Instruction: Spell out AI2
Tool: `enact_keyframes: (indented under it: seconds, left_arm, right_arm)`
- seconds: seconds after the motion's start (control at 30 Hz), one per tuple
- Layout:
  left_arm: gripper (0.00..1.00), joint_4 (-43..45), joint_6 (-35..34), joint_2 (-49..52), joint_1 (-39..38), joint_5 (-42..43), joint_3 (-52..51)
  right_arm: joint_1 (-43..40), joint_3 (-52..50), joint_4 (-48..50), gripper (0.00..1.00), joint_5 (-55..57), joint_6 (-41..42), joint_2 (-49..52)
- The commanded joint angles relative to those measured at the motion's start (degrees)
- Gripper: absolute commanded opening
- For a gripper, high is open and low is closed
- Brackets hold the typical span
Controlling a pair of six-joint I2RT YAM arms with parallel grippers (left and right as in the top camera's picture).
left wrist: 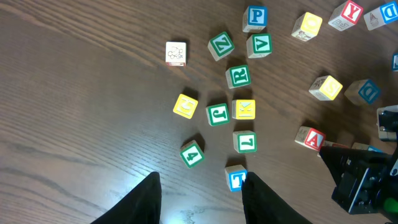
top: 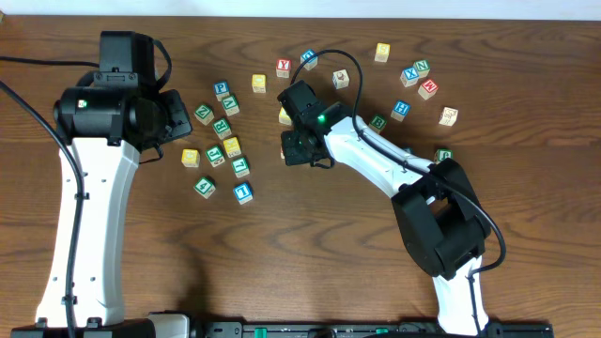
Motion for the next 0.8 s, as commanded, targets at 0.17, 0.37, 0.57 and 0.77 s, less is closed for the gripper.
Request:
enact_keyframes:
  seconds: [0.17, 0.37, 0.57, 0.77]
  left_arm:
    - [0.41, -0.2, 0.5, 0.3, 0.3, -0.7, 0.9]
    - [0.42, -0.2, 0.5, 0.3, 0.3, -0.7, 0.9]
    - [0.41, -0.2, 0.5, 0.3, 0.3, -0.7, 0.9]
    - [0.41, -0.2, 0.5, 0.3, 0.3, -0.7, 0.9]
  right_arm:
    - [-0.7, -0.3, 0.0, 0.01, 0.9, -0.8, 0.9]
    - [-2.1, -0.3, -0.1, 0.01, 0.9, -0.8, 0.9]
    - [-2.8, -0.3, 0.1, 0.01, 0.6, -0.9, 0.9]
    - [-3.2, -0.3, 0.9, 0.01, 0.7, -0.9, 0.9]
